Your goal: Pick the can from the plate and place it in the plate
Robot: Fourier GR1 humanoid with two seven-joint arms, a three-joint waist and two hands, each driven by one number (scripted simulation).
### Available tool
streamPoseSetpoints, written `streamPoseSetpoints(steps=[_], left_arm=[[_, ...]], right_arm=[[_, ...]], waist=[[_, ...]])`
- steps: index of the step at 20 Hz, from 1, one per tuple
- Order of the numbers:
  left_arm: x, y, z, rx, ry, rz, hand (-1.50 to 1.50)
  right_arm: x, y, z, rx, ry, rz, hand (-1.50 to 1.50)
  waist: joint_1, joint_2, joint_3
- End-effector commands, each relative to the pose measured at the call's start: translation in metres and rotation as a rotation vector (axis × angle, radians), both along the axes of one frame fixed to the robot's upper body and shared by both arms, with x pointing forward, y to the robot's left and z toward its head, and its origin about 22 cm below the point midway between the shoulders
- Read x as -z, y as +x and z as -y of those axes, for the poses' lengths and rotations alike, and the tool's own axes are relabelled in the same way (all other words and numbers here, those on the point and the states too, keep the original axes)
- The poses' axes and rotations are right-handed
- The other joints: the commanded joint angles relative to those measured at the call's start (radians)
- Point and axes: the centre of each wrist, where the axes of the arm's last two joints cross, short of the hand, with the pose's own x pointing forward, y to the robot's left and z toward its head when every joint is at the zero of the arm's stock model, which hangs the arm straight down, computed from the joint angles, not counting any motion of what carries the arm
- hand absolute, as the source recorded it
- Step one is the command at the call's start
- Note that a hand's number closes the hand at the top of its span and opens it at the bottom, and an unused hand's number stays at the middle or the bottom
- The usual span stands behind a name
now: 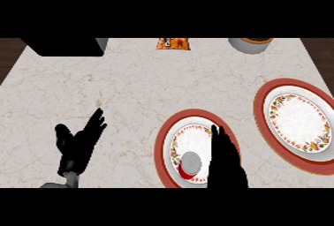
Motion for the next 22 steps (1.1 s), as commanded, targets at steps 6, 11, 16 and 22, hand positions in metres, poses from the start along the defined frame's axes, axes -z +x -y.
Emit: streamPoseSetpoints(steps=[6,11,16,22], left_arm=[[-0.007,-0.003,0.004,-0.006,0.002,-0.009,0.0],[-0.004,0.013,0.021,-0.008,0.002,-0.008,0.0],[0.009,-0.009,0.001,0.005,0.004,-0.012,0.0],[0.009,0.001,0.013,0.005,-0.003,-0.011,0.0]], right_arm=[[0.001,0.022,-0.001,0.218,-0.065,-0.171,-1.5],[0.016,0.012,-0.011,0.175,-0.04,-0.19,-1.5],[0.035,0.03,0.003,0.18,-0.034,-0.227,-1.5],[0.038,0.045,-0.024,0.061,-0.137,-0.266,1.5]], waist=[[0.003,0.0,-0.001],[-0.01,0.001,-0.001],[-0.005,0.001,0.0],[-0.001,0.002,-0.001]])
